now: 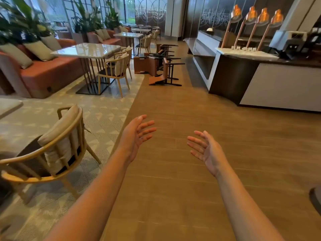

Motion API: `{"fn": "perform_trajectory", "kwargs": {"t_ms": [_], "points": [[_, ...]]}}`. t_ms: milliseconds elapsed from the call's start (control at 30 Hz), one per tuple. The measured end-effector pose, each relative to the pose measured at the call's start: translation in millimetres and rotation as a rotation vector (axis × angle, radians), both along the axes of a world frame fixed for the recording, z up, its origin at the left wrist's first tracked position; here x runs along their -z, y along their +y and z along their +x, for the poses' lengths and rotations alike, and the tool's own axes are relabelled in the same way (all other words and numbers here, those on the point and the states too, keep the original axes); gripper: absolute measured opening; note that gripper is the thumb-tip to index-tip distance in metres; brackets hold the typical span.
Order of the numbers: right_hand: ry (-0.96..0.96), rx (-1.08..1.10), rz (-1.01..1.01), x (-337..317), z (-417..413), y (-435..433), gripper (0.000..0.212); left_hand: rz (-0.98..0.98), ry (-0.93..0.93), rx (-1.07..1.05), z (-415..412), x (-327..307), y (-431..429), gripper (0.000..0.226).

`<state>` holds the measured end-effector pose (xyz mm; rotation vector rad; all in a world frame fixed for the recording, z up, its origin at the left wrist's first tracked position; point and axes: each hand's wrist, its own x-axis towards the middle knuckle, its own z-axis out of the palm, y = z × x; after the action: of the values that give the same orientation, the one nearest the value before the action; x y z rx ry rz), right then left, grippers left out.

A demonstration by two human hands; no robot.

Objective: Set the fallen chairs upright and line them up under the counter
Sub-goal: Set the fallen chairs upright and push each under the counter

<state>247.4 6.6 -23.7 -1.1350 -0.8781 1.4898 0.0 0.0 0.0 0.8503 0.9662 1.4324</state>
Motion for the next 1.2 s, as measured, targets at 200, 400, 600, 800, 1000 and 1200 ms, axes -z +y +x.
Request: {"fn": "perform_trajectory", "kwargs": {"t_ms": [200,400,600,800,1000,1200], "points": [[0.08,0.023,-0.027,26,-4,37,0.033,-0.065,0.01,0.041,0,25,35,0.03],[0.097,0.066,-0.015,55,0,116,0.029,-0.105,0.01,0.033,1,49,114,0.033],[0.04,0.046,-0.033,73,12,238,0.027,-0.139,0.0,-0.018,11,56,234,0.032],[-0.017,-0.011,-0.069,79,19,358,0.027,-0.172,-0.007,-0.06,14,61,345,0.026],[-0.025,-0.021,-0.123,91,14,452,0.025,-0.203,0.001,-0.086,9,75,439,0.022],[-0.055,-0.012,-0.133,105,-3,560,0.025,-0.19,0.012,-0.051,-4,91,555,0.023]]}}
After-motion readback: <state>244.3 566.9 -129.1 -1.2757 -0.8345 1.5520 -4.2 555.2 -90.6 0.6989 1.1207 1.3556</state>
